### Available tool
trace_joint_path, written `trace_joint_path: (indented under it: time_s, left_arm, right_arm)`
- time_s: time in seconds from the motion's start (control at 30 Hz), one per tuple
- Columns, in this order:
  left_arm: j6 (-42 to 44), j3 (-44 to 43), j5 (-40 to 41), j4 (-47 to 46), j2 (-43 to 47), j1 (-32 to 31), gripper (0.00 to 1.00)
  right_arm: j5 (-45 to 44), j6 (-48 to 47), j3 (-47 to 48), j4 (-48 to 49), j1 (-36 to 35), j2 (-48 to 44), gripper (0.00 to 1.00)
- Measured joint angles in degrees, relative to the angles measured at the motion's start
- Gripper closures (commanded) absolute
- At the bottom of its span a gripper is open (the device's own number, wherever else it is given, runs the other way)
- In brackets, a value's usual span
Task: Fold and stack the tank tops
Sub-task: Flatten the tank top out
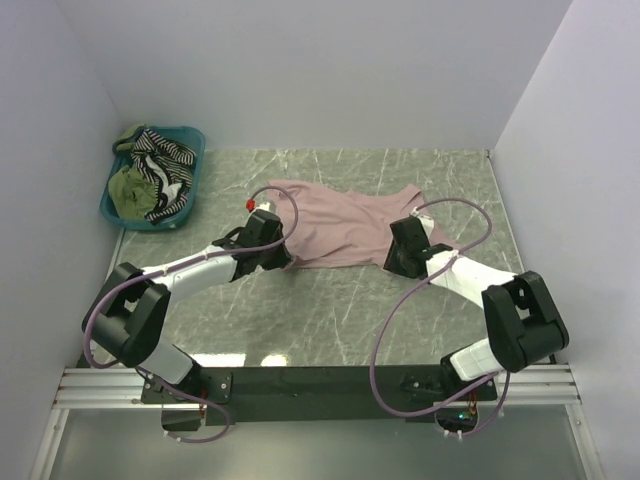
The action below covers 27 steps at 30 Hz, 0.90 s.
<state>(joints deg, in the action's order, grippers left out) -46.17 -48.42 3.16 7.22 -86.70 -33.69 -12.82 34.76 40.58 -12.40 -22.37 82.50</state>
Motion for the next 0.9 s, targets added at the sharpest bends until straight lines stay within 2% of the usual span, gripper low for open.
trace_joint_path:
  time_s: [0.3, 0.4, 0.43, 0.47, 0.5, 0.7, 0.9]
  left_arm:
    - [-0.1, 0.6, -1.7, -0.5, 0.0, 1.6, 0.99]
    - [-0.1, 0.6, -2.1, -0.6, 0.0, 2.0, 0.99]
    - [-0.1, 0.6, -2.3, -0.6, 0.0, 2.1, 0.99]
    - [-0.1, 0.6, -2.6, -0.6, 0.0, 2.3, 0.99]
    - [-0.1, 0.6, -2.9, -0.6, 0.0, 2.4, 0.99]
    - [-0.2, 0.9, -4.6, -0.3, 1.0, 3.4, 0.99]
    - [-0.3, 0.9, -6.1, 2.1, 3.0, 3.9, 0.99]
  right_arm:
    - [0.3, 0.3, 0.0, 0.0, -0.2, 2.3, 0.56]
    - [0.3, 0.4, 0.0, 0.1, -0.3, 2.3, 0.72]
    - [0.3, 0.5, 0.0, 0.2, -0.3, 2.4, 0.84]
    - [0.3, 0.4, 0.0, 0.4, -0.3, 2.5, 0.9]
    - [0.3, 0.7, 0.0, 0.5, -0.4, 2.8, 1.0]
    - [-1.6, 0.9, 0.5, -1.0, -0.3, 1.8, 1.0]
    - [-3.3, -0.3, 0.5, -6.3, 4.0, -8.8, 1.0]
